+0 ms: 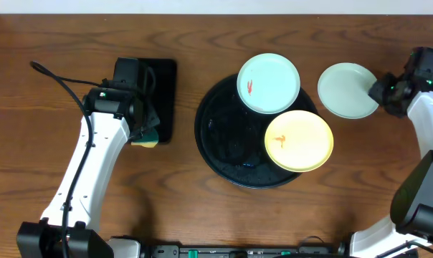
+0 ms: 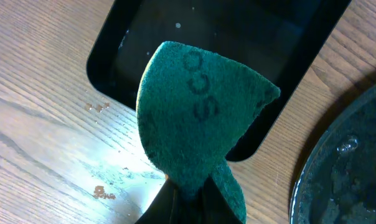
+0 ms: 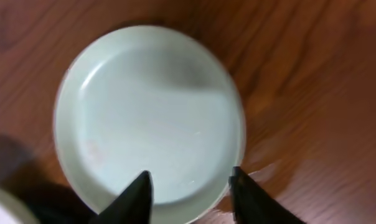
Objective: Clean dirty plates on tray and stack at the side
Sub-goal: 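Reach the right gripper to the rim of the second pale green plate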
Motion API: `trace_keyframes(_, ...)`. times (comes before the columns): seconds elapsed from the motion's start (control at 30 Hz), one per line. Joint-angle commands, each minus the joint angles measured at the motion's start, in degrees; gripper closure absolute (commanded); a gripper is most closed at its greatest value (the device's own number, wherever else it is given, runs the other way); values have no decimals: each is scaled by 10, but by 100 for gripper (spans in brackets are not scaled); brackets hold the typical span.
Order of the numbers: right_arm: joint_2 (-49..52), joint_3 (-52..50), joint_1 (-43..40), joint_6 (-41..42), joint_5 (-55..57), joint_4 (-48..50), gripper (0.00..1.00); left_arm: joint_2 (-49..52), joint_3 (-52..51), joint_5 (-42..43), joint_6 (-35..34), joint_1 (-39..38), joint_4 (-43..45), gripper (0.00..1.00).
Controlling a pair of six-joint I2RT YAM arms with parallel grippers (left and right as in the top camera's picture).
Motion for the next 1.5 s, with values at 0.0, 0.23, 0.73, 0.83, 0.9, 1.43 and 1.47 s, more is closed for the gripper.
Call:
trace_keyframes(0.0,-10,-3,30,-45,-67,12,51,2,3,-3,-3,3,0,93)
trace_keyframes(0.23,-7,-3,122,-82,-68,44,32,2,3,3,-3,3,3,93)
trace_keyframes(0.73,101,-3,261,-144,10,118,40,2,-3,10,-2,3,4,92)
trace_keyframes(0.83,102,-3,273,-144,42,122,44,2,-8,10,-2,3,5,93)
trace_keyframes(0.9,102,-3,276,-144,64,122,44,2,-12,10,-2,3,9,92)
trace_keyframes(1.43,103,-3,280,-167,58,143,64,2,-16,14,-3,3,26,92)
trace_keyframes(1.47,103,-3,281,-167,59,143,64,2,-16,14,-3,3,26,92)
